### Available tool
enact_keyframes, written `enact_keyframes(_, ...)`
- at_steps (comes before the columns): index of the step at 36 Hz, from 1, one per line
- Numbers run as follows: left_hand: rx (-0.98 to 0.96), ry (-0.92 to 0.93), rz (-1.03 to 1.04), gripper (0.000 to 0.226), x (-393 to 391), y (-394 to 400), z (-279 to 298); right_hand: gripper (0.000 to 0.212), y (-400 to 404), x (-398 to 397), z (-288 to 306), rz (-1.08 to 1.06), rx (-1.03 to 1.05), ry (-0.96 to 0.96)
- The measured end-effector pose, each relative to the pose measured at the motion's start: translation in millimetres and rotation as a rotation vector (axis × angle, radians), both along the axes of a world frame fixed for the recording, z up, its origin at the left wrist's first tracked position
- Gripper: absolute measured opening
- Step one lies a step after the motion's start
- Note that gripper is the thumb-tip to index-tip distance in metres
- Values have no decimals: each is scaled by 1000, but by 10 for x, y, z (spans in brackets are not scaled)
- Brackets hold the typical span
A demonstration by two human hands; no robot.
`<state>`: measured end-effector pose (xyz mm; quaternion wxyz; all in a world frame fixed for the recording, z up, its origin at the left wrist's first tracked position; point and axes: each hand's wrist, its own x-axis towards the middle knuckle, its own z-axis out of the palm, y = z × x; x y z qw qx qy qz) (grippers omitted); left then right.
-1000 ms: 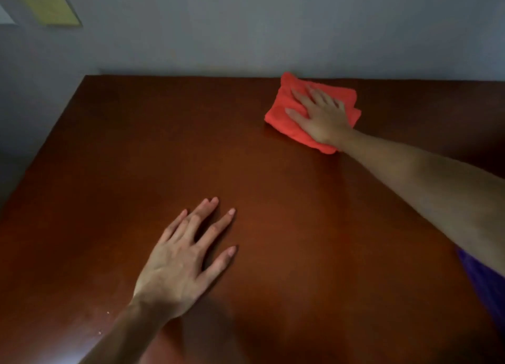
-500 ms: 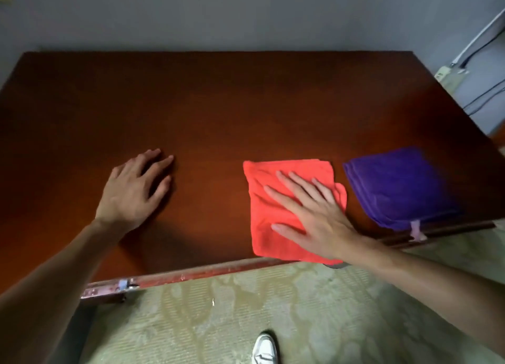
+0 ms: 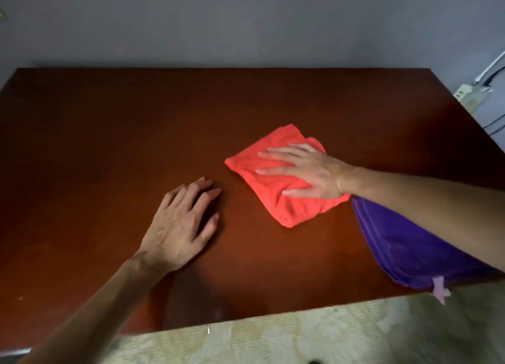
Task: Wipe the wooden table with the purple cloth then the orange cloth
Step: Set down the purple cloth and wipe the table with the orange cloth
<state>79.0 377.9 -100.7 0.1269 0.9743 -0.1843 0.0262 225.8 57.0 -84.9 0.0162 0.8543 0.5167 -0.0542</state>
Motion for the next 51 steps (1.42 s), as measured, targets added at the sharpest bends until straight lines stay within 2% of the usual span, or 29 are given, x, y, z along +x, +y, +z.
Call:
enact_keyframes(6, -10, 40, 27, 53, 154, -160, -12, 68, -36, 1071, 42, -47, -10, -32)
enact_keyframes(13, 27, 105, 15, 56, 187, -133, -5, 84, 38, 2156, 96, -276, -11, -48)
enact_keyframes(15, 23, 106, 18, 57, 197, -136, 2, 82, 79, 2328, 84, -381, 10, -53)
enact_keyframes(18, 17, 111, 27, 57, 203, -139, 22, 68, 125, 2457, 39, -566, 57, -53)
enact_keyframes(21, 21, 113, 33, 57, 195, -152, 26, 63, 173, 2425, 28, -683, 97, -32)
enact_keyframes(26, 33, 128, 33, 56, 194, -145, 28, 67, 158, 2084, 17, -796, 140, -8)
enact_keyframes(33, 7, 153, 43, 57, 188, -151, 38, 67, -362, 1166, -5, -770, 134, -14)
enact_keyframes(38, 13, 127, 71, 58, 156, -171, 22, 79, -753, 526, -64, -773, 130, 1)
enact_keyframes(45, -32, 30, 362, 52, 186, -875, 38, 79, -1104, 171, -56, -615, 116, -6)
enact_keyframes(51, -190, -38, 249, 39, 413, -1774, 48, 65, -1252, 469, -61, -415, 122, -12)
